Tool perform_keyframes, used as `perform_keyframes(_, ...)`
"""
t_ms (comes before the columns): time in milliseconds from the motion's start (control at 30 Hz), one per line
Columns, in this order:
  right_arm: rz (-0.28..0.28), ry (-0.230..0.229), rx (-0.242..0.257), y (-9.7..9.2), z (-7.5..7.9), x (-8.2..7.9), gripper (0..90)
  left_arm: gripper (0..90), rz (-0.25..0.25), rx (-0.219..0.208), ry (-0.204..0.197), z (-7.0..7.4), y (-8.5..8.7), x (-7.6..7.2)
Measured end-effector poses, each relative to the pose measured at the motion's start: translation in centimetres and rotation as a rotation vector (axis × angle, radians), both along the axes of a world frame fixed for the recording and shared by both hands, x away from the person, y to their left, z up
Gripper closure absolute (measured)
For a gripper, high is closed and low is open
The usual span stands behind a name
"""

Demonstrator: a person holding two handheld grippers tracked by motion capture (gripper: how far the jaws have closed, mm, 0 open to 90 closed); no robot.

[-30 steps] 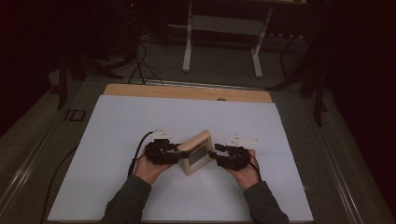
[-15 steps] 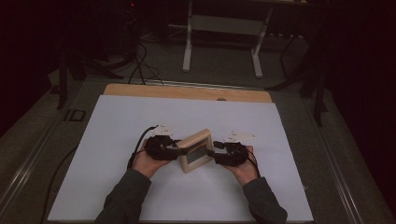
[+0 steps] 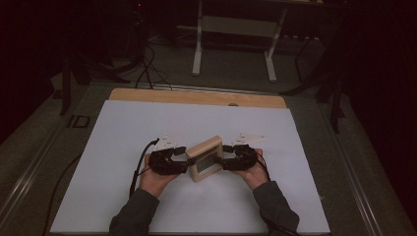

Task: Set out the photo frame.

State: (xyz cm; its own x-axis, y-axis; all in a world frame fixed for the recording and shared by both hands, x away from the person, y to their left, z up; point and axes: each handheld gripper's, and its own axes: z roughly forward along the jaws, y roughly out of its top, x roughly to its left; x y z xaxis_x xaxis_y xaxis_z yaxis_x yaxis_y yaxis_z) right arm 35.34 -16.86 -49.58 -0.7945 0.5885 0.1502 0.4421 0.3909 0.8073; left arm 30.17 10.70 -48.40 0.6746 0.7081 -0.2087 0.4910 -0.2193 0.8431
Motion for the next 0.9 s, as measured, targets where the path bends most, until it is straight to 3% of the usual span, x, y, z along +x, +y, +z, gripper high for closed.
perform_keyframes(167, 0.023, 0.024, 0.034, 0.1, 0.0, 0.8, 34.7, 44.6, 0.022, -0.002, -0.001, -0.5, -0.2, -1.3)
perform_keyframes(233, 0.023, 0.023, 0.037, 0.2, 0.0, 0.9, 34.1, 45.5, 0.042, 0.035, -0.008, -0.8, -0.7, -1.7)
perform_keyframes(333, 0.027, 0.029, 0.053, 0.3, 0.0, 1.3, 31.3, 49.5, 0.05, 0.06, 0.003, -1.1, -1.2, -1.9)
perform_keyframes(433, 0.049, 0.032, 0.059, 0.6, 0.0, 1.5, 29.1, 52.7, 0.054, 0.081, 0.005, -1.3, -1.7, -1.8)
perform_keyframes(600, 0.06, 0.048, 0.079, 0.4, 0.0, 1.8, 30.4, 54.4, 0.059, 0.068, 0.016, -1.3, -1.6, -1.7)
perform_keyframes(900, 0.031, 0.063, 0.109, -0.1, -0.1, 1.6, 35.7, 55.1, 0.049, 0.077, 0.026, -1.1, -1.4, -0.9)
